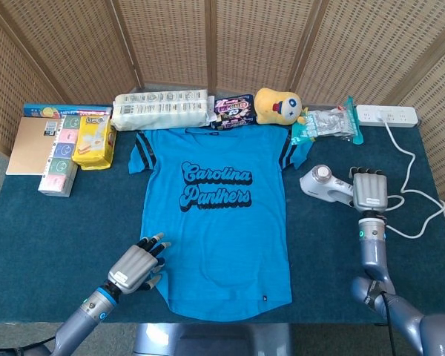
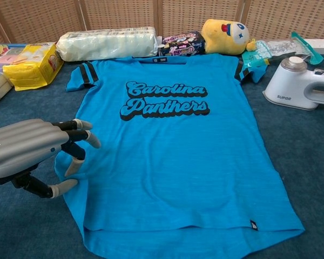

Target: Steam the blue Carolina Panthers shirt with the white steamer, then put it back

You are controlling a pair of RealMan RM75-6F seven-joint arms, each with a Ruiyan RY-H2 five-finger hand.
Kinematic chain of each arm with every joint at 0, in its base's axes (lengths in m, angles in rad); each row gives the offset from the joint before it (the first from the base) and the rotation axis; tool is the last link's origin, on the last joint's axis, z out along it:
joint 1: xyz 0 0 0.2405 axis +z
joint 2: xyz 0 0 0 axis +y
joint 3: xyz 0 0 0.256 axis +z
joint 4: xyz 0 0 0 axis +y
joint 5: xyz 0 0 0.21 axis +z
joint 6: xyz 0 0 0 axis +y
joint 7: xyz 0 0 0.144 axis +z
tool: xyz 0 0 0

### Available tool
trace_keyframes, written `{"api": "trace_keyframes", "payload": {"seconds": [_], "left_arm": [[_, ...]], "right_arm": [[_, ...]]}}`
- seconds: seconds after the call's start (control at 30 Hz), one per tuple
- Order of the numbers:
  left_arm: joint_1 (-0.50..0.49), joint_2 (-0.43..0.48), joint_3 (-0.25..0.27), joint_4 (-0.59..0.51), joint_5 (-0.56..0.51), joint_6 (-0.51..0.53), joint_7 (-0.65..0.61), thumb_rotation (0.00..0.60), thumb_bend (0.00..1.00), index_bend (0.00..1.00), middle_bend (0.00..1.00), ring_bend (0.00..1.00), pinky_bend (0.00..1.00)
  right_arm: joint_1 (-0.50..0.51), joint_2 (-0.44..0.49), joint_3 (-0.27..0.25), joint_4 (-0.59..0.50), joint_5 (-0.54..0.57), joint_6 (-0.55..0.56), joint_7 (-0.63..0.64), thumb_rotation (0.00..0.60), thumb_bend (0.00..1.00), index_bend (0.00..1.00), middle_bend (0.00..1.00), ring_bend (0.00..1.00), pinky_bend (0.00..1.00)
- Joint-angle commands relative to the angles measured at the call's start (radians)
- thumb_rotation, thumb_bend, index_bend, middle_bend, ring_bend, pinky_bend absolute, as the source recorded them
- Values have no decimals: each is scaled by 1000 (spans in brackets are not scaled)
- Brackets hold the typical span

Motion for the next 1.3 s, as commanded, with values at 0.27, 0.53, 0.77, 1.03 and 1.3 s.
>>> {"api": "trace_keyframes", "payload": {"seconds": [0.27, 0.53, 0.77, 1.03, 1.3], "left_arm": [[-3, -3, 0, 3, -9, -4, -1, 512, 444, 634, 208, 72, 200], [-2, -2, 1, -3, -10, 3, 1, 516, 443, 633, 208, 72, 200], [-2, -1, 3, -2, -16, 2, 4, 514, 444, 634, 208, 72, 200], [-2, 0, 1, -12, -25, 5, 13, 508, 443, 634, 208, 72, 200], [-1, 6, 2, -20, -34, 7, 20, 511, 444, 633, 208, 72, 200]], "right_arm": [[30, -72, 8, 137, -6, -18, 47, 600, 287, 438, 467, 460, 397], [57, -109, 26, 219, -8, -16, 68, 600, 333, 482, 504, 505, 451], [61, -130, 27, 255, -26, 7, 115, 600, 344, 485, 511, 512, 455], [81, -167, 28, 324, -36, -15, 145, 600, 357, 495, 525, 519, 464], [100, -207, 31, 407, -41, -46, 162, 600, 365, 572, 576, 578, 554]]}}
